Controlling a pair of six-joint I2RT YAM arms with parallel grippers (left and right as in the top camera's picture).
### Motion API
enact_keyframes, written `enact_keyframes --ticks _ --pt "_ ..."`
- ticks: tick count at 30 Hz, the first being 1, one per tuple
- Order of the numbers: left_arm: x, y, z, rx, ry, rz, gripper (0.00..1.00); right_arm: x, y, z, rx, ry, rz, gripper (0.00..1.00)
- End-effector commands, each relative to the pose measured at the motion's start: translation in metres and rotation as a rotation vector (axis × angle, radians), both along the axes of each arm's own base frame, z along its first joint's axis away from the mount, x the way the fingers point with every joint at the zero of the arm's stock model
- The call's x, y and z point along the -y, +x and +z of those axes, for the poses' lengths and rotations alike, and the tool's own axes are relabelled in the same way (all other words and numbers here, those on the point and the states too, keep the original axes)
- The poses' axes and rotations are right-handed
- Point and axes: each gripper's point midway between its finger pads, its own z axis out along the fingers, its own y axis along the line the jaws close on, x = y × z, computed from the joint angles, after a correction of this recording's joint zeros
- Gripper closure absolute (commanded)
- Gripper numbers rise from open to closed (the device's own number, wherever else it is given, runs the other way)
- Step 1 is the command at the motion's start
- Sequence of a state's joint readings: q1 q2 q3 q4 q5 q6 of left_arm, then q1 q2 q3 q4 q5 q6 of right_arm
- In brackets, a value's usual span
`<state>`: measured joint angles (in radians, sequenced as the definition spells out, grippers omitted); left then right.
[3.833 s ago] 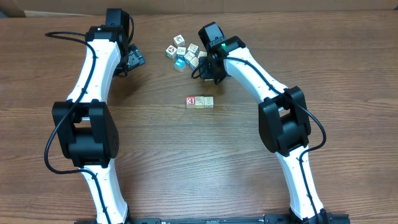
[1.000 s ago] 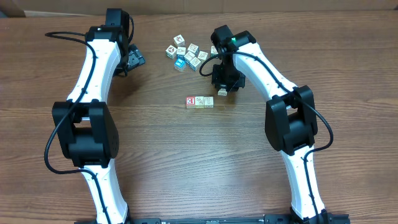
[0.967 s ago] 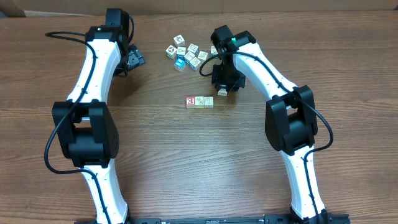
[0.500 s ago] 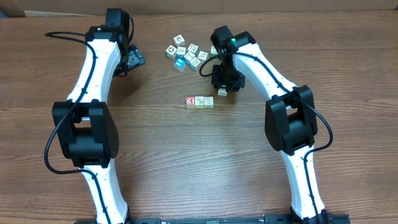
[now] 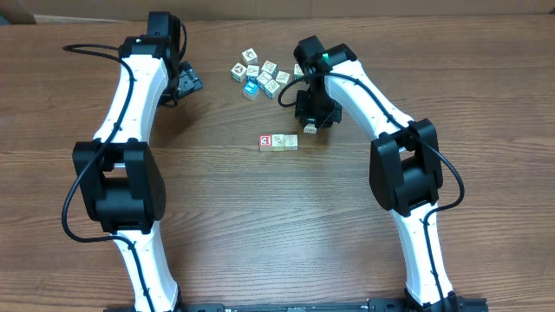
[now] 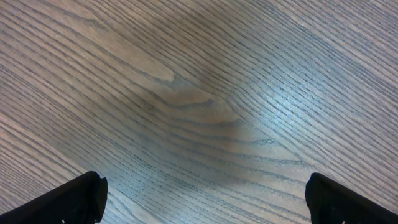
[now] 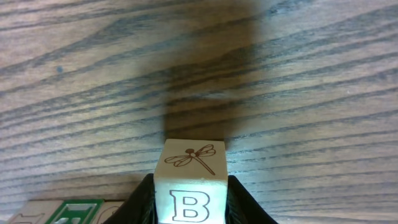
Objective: Form a horizontal line
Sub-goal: 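Carry the B block down and set it right of the row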
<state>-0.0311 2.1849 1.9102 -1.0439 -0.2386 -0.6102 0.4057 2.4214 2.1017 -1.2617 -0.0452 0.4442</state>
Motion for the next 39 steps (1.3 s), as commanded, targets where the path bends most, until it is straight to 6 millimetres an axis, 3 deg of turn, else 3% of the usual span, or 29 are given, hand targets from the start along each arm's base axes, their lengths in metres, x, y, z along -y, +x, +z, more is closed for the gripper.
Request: enact_keyframes --ticks 1,5,15,39 --pt "0.002 0.005 -0.001 0.005 -0.003 -0.008 0.00 0.002 0.000 0.004 0.007 -0.001 -0.002 0.74" --pt "0.002 0.005 -0.001 0.005 -0.003 -0.008 0.00 0.004 -0.003 0.004 -0.001 -0.011 -0.002 0.74" --pt "0.002 0.005 -0.001 0.005 -0.003 -0.008 0.00 0.015 -0.031 0.005 -0.116 -0.058 -0.002 0.74" --pt "0.002 0.005 -0.001 0.005 -0.003 -0.007 0.00 0.002 -0.030 0.006 -0.123 0.015 -0.002 0.73"
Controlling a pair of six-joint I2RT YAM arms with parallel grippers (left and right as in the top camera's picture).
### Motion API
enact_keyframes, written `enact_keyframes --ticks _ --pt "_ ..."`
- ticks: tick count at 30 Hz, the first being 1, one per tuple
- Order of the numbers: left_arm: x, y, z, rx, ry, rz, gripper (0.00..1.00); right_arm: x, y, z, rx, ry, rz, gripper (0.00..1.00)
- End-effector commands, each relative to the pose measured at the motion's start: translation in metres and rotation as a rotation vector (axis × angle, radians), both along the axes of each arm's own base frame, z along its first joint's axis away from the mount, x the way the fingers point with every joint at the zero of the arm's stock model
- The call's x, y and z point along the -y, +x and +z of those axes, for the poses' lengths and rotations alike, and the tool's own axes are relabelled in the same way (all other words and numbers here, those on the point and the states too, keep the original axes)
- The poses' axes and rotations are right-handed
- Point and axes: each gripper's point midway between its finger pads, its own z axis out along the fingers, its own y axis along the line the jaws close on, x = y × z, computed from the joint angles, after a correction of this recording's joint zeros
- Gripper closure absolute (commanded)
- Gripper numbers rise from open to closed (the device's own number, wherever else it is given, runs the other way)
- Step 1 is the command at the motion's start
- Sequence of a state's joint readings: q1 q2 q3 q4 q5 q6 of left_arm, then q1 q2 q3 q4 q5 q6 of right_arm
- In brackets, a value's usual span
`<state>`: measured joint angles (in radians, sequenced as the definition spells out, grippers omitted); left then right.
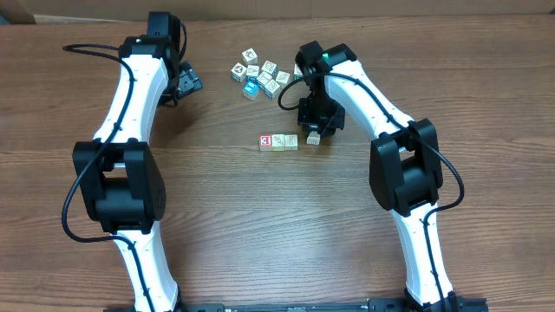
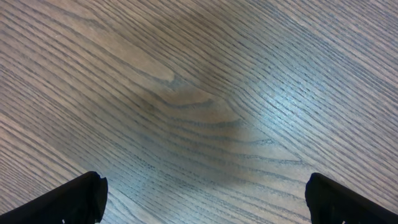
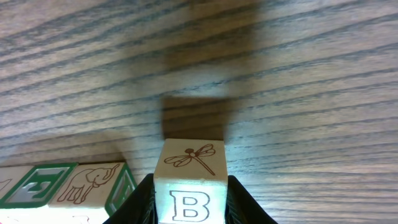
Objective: Form a horizontal line
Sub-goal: 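Carry the B block down and set it right of the row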
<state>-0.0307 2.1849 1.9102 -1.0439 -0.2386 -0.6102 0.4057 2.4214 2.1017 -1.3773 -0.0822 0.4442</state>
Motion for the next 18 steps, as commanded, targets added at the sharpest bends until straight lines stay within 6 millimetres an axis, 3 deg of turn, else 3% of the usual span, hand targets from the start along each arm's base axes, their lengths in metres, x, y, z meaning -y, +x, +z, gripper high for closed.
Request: enact_keyframes --ticks 1,18 --pt "0.0021 0.0055 -0.0014 0.005 -0.003 -0.008 0.00 -0.0032 -0.0019 0.0048 -0.003 0.026 -0.003 0.73" --pt "0.0021 0.0055 -0.0014 0.005 -0.003 -0.008 0.00 -0.0014 -0.0059 0.0051 -0.019 0.018 -0.003 0.67"
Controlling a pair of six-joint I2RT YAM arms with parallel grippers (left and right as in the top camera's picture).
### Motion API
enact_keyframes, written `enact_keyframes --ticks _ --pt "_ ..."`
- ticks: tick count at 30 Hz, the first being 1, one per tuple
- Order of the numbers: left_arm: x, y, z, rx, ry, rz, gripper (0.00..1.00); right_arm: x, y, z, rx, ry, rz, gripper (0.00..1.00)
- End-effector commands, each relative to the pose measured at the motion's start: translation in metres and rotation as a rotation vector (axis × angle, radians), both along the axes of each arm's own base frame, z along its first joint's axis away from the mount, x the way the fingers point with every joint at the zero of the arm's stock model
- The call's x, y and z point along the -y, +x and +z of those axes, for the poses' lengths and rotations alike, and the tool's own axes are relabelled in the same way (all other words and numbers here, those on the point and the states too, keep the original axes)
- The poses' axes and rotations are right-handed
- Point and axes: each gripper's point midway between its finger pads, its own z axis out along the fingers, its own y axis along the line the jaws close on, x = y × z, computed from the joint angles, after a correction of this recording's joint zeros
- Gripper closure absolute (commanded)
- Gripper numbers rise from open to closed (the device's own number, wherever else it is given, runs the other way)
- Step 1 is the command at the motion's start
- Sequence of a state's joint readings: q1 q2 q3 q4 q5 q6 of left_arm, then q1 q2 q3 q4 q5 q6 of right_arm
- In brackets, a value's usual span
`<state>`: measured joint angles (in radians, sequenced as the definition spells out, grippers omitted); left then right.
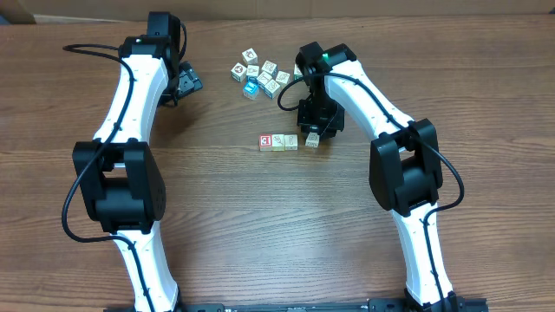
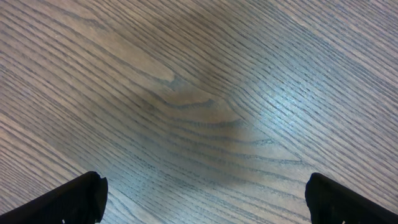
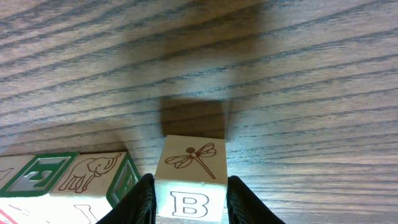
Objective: Form a horizontal line
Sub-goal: 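Carry the B block down and set it right of the row, then open the right gripper and release the B block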
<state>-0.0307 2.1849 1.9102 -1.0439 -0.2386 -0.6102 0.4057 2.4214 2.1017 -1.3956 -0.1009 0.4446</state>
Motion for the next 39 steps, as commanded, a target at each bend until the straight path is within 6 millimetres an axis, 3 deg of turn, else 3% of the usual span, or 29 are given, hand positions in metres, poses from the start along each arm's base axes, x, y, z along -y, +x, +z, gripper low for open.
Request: enact_keyframes --ticks 1,14,17,19,21,22,31,39 --pt "0.002 0.005 -0.001 0.005 -0.003 -0.008 0.00 0.000 0.000 0.004 0.006 0.009 -0.002 0.67" --pt "0.002 0.005 -0.001 0.005 -0.003 -0.008 0.00 -0.004 0.013 0.003 0.064 0.019 -0.001 0.51" --pt "0.002 0.005 -0.001 0.005 -0.003 -0.008 0.00 0.001 0.019 0.003 0.094 -0.013 0.000 0.39" --pt "0.002 0.005 -0.001 0.005 -0.003 -0.008 0.00 0.002 0.023 0.003 0.108 -0.015 -0.001 0.37" --pt "0.002 0.005 -0.001 0.005 -0.003 -0.008 0.00 0.000 0.028 0.003 0.127 -0.006 -0.005 0.21" --pt "0.002 0.005 -0.001 0.005 -0.003 -0.008 0.00 -0.001 0.030 0.003 0.135 -0.003 -0.006 0.00" --pt "0.002 0.005 -0.001 0.005 -0.003 -0.008 0.00 0.015 0.042 0.003 0.194 -0.102 -0.137 0.00" --pt "0.002 0.005 -0.001 0.005 -0.003 -0.008 0.00 0.024 0.044 0.003 0.189 -0.109 -0.154 0.00"
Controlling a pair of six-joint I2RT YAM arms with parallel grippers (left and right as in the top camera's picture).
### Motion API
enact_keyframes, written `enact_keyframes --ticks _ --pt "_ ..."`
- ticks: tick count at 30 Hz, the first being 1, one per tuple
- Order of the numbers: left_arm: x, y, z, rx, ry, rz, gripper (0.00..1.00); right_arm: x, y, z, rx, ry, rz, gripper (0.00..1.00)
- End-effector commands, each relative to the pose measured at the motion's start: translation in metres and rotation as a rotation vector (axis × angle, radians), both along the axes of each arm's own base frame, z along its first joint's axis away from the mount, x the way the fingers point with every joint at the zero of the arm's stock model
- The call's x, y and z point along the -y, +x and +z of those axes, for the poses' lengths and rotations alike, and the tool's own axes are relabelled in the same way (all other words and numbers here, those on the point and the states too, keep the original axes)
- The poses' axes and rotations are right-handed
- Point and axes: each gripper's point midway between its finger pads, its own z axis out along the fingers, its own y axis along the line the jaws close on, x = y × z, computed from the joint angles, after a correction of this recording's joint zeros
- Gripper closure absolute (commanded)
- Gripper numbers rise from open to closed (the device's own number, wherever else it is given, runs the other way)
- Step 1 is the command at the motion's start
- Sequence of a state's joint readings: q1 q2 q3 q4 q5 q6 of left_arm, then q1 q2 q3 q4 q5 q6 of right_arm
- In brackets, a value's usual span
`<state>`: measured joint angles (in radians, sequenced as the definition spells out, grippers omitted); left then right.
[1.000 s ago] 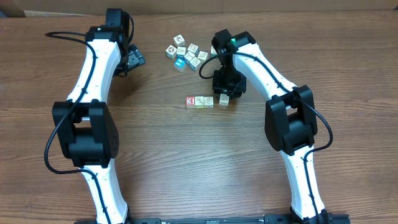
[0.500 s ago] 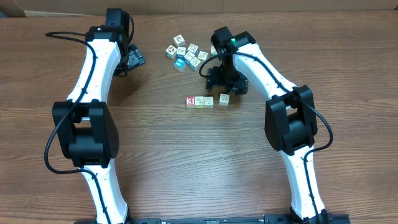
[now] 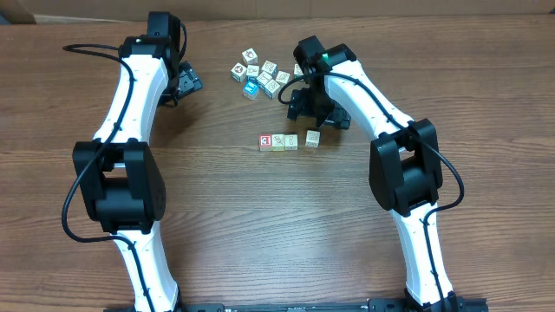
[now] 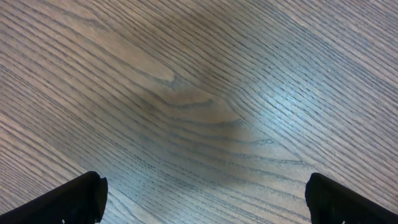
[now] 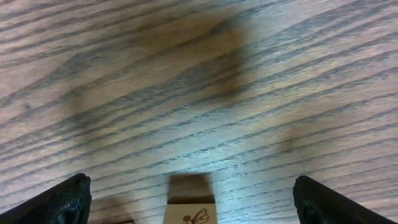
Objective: Form a horizontal line
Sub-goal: 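Open the right gripper and release the B block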
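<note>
A row of three alphabet blocks (image 3: 278,141) lies mid-table, its left one red. Just right of it, across a small gap, sits the dragonfly block (image 3: 311,139), whose top edge shows at the bottom of the right wrist view (image 5: 191,214). My right gripper (image 3: 314,117) hovers just behind that block, raised, jaws wide open and empty (image 5: 193,205). My left gripper (image 3: 185,84) rests at the far left and is open over bare wood (image 4: 202,205).
A loose pile of several alphabet blocks (image 3: 260,76) lies at the back of the table, just left of the right arm's wrist. Both white arms reach in from the near edge.
My right gripper has opened wide and risen off the dragonfly block, which now sits on the table right of the row. The left arm is unchanged.
My right gripper held the dragonfly block behind and right of the three-block row. It then held the block lower and closer to the row's right end, then had it on the table with the fingers loosening. Now the block lies free and the gripper is open above it.
</note>
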<state>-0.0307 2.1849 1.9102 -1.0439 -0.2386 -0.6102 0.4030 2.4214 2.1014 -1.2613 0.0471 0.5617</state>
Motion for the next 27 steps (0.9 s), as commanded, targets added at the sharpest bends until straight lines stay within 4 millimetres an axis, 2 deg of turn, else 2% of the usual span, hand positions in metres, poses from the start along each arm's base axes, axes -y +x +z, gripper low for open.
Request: enact_keyframes --ticks 1,3,4,10,14,27 --pt "0.002 0.005 -0.001 0.005 -0.003 -0.008 0.00 0.016 0.004 0.005 0.010 -0.020 -0.044 0.00" --pt "0.002 0.005 -0.001 0.005 -0.003 -0.008 0.00 0.022 0.003 0.005 0.000 -0.024 -0.056 0.02" --pt "0.002 0.005 -0.001 0.005 -0.003 -0.008 0.00 0.026 0.003 0.004 -0.006 -0.026 -0.063 0.07" --pt "0.002 0.005 -0.001 0.005 -0.003 -0.008 0.00 0.041 -0.002 0.005 -0.045 -0.042 -0.089 0.66" --pt "0.002 0.005 -0.001 0.005 -0.003 -0.008 0.00 0.045 -0.006 0.005 -0.064 -0.049 -0.092 0.89" --pt "0.002 0.005 -0.001 0.005 -0.003 -0.008 0.00 0.046 -0.033 0.007 -0.163 -0.085 -0.069 0.91"
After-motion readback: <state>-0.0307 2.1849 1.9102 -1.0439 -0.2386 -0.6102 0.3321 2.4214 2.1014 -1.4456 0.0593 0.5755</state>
